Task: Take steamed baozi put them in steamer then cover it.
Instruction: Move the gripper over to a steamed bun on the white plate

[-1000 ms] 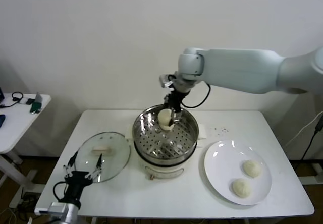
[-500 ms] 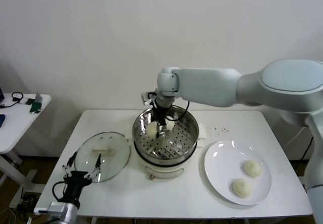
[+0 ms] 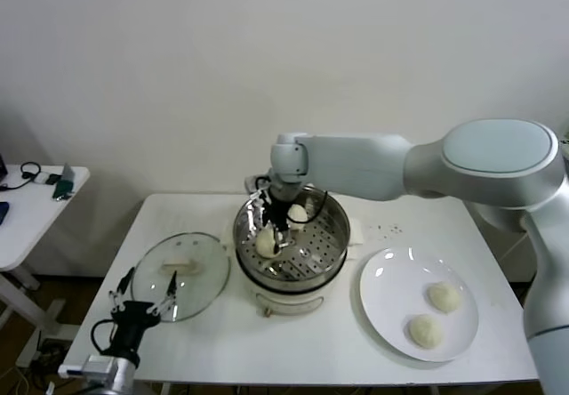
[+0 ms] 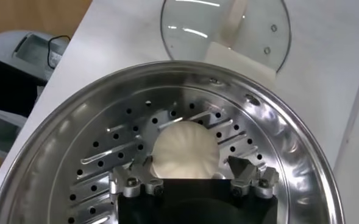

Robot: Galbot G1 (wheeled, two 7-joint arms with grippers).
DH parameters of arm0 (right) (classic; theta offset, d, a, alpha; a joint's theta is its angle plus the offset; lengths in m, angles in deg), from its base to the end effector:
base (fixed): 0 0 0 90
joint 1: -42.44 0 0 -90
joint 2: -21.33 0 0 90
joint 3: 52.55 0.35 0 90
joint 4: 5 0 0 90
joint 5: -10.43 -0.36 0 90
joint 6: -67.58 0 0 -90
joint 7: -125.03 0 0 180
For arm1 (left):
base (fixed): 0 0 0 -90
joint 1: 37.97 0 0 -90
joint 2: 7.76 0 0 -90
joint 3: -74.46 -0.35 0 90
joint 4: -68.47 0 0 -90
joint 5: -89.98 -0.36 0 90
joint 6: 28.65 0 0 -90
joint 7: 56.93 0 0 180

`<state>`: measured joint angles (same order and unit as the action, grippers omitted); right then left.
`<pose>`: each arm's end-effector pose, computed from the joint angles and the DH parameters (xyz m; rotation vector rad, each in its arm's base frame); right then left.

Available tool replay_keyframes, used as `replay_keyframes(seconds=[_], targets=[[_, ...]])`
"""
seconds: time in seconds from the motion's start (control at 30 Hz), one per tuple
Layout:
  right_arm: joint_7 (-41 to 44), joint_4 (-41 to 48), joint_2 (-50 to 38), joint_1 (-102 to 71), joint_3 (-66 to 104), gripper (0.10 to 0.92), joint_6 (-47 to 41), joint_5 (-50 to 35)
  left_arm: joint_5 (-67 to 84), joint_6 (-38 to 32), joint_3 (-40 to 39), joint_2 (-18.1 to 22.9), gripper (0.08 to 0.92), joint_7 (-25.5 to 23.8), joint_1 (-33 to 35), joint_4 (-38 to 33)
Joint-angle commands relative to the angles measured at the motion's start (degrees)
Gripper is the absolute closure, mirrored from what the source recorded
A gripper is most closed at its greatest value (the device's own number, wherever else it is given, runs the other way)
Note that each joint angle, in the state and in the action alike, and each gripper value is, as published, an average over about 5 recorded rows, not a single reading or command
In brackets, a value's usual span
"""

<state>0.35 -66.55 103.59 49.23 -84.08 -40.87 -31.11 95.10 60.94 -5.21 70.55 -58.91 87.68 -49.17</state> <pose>0.5688 0.1971 -0.0990 1.6008 -1.2045 1.4525 0.1573 0.0931 -0.3191 0.0248 -3.0157 -0.2673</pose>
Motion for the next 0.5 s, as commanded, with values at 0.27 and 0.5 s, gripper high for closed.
replay_keyframes(seconds=[0.27,0.5], targets=[[2.1,-10.7,-12.6,11.0,0.3,0.203,1.0,-2.5,-0.2,0.2,-0.3,0.1,0.177,0.0,-0.3,-0.2],[4.5,-21.5,-26.7,18.2,-4.1,0.203,2.3,0.0,-0.2,0.0,-0.3,0.0,0.177,0.0,0.1,-0.4]])
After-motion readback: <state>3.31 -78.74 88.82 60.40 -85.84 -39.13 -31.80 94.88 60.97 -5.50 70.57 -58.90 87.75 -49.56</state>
